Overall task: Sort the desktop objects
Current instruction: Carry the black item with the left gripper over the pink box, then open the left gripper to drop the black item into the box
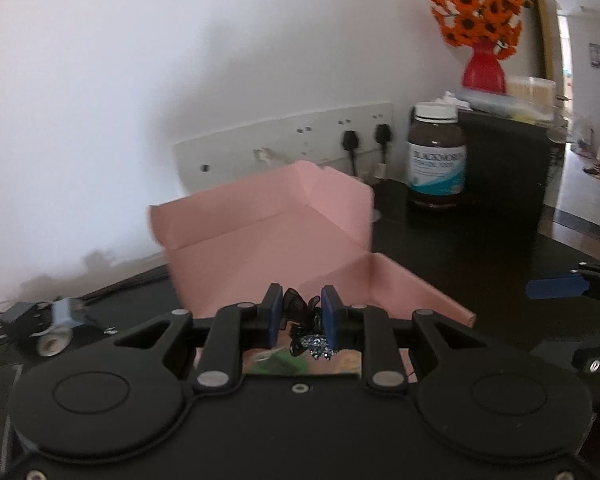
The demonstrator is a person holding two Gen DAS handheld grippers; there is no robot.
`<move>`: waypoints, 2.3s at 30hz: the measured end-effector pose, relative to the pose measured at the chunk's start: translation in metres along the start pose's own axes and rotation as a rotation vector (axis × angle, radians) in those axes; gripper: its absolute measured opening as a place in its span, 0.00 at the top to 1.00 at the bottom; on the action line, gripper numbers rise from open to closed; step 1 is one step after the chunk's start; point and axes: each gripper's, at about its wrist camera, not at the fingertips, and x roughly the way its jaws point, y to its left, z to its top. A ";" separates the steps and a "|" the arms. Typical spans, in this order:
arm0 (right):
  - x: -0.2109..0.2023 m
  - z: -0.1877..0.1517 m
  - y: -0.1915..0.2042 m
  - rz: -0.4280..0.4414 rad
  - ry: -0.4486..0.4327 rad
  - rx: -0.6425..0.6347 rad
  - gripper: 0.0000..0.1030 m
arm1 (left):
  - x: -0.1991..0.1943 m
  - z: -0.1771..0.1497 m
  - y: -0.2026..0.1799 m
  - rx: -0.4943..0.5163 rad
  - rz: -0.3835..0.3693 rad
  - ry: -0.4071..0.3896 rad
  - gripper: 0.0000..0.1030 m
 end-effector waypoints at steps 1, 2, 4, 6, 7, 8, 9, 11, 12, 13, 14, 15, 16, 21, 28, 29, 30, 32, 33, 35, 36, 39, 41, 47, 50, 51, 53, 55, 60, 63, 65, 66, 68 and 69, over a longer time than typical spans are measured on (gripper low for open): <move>0.000 0.000 0.000 0.001 0.000 0.003 0.01 | 0.003 0.001 -0.002 -0.007 -0.016 0.004 0.78; 0.000 0.000 0.000 0.001 0.000 0.004 0.01 | 0.007 0.003 -0.004 -0.019 -0.032 0.010 0.78; 0.000 0.000 0.000 0.002 -0.001 0.004 0.01 | 0.017 0.006 -0.008 -0.035 -0.046 0.020 0.78; 0.000 0.000 0.001 0.002 0.000 0.002 0.01 | 0.027 0.008 -0.011 -0.051 -0.064 0.035 0.78; 0.000 0.000 0.001 0.002 0.001 0.001 0.01 | 0.032 0.009 -0.012 -0.062 -0.077 0.044 0.78; 0.000 -0.001 0.001 0.003 0.001 0.001 0.01 | 0.037 0.010 -0.013 -0.072 -0.089 0.053 0.78; 0.000 -0.001 0.001 0.003 0.001 0.001 0.01 | 0.041 0.010 -0.015 -0.079 -0.100 0.061 0.78; 0.000 -0.001 0.001 0.005 0.001 0.001 0.01 | 0.049 0.010 -0.018 -0.092 -0.124 0.077 0.78; 0.000 -0.001 0.000 0.006 0.002 0.002 0.01 | 0.053 0.010 -0.020 -0.094 -0.135 0.085 0.78; 0.000 -0.001 0.001 0.006 0.002 0.002 0.01 | 0.057 0.010 -0.022 -0.092 -0.136 0.094 0.78; 0.000 -0.001 0.001 0.006 0.003 0.001 0.01 | 0.061 0.010 -0.024 -0.091 -0.136 0.104 0.78; 0.000 -0.001 0.001 0.007 0.002 0.001 0.01 | 0.064 0.009 -0.025 -0.087 -0.131 0.111 0.78; 0.000 -0.001 0.001 0.008 0.002 0.000 0.01 | 0.067 0.008 -0.026 -0.089 -0.128 0.117 0.78; 0.000 0.000 0.001 0.012 0.002 -0.003 0.01 | 0.074 0.002 -0.025 -0.121 -0.137 0.153 0.78; 0.000 0.000 0.003 0.015 0.002 -0.012 0.01 | 0.073 -0.001 -0.025 -0.117 -0.129 0.169 0.78; 0.001 0.000 0.003 0.015 0.002 -0.014 0.01 | 0.074 0.000 -0.024 -0.123 -0.127 0.172 0.78; 0.001 0.000 0.004 0.015 0.002 -0.014 0.01 | 0.075 0.000 -0.024 -0.130 -0.125 0.176 0.78; 0.001 0.000 0.004 0.015 0.002 -0.014 0.01 | 0.079 0.001 -0.023 -0.147 -0.122 0.188 0.78; 0.001 0.000 0.005 0.015 0.002 -0.013 0.01 | 0.081 0.001 -0.022 -0.156 -0.120 0.196 0.78; 0.001 0.000 0.005 0.016 0.002 -0.011 0.01 | 0.084 0.001 -0.021 -0.164 -0.118 0.205 0.78; 0.001 0.000 0.005 0.016 0.002 -0.011 0.01 | 0.086 0.002 -0.021 -0.167 -0.113 0.206 0.78; 0.000 0.000 0.005 0.017 0.001 -0.012 0.01 | 0.088 0.002 -0.021 -0.165 -0.103 0.207 0.78; 0.000 0.000 0.005 0.018 0.001 -0.014 0.01 | 0.090 0.002 -0.023 -0.159 -0.093 0.209 0.78; 0.001 0.000 0.006 0.017 0.001 -0.015 0.01 | 0.094 0.002 -0.026 -0.143 -0.060 0.217 0.77; 0.001 0.000 0.006 0.019 0.001 -0.016 0.01 | 0.095 0.002 -0.029 -0.127 -0.043 0.214 0.76; 0.000 0.000 0.006 0.019 0.001 -0.017 0.01 | 0.096 0.002 -0.029 -0.128 -0.041 0.214 0.74; 0.000 0.000 0.006 0.020 0.001 -0.019 0.01 | 0.096 0.003 -0.029 -0.131 -0.038 0.213 0.74; 0.000 0.000 0.006 0.022 0.001 -0.019 0.01 | 0.097 0.003 -0.029 -0.134 -0.036 0.212 0.74; 0.000 0.000 0.005 0.027 0.001 -0.019 0.01 | 0.085 0.007 -0.026 -0.134 -0.032 0.171 0.36; 0.000 0.000 0.006 0.029 0.001 -0.024 0.01 | 0.074 0.011 -0.024 -0.125 -0.042 0.137 0.33; 0.001 0.000 0.006 0.029 0.001 -0.025 0.01 | 0.070 0.013 -0.022 -0.125 -0.045 0.133 0.34; 0.001 0.000 0.006 0.029 0.002 -0.024 0.01 | 0.068 0.014 -0.021 -0.125 -0.048 0.132 0.37; 0.001 0.000 0.005 0.028 0.002 -0.021 0.01 | 0.064 0.014 -0.020 -0.118 -0.045 0.130 0.40; 0.001 0.000 0.005 0.028 0.003 -0.020 0.01 | 0.063 0.013 -0.020 -0.114 -0.043 0.131 0.45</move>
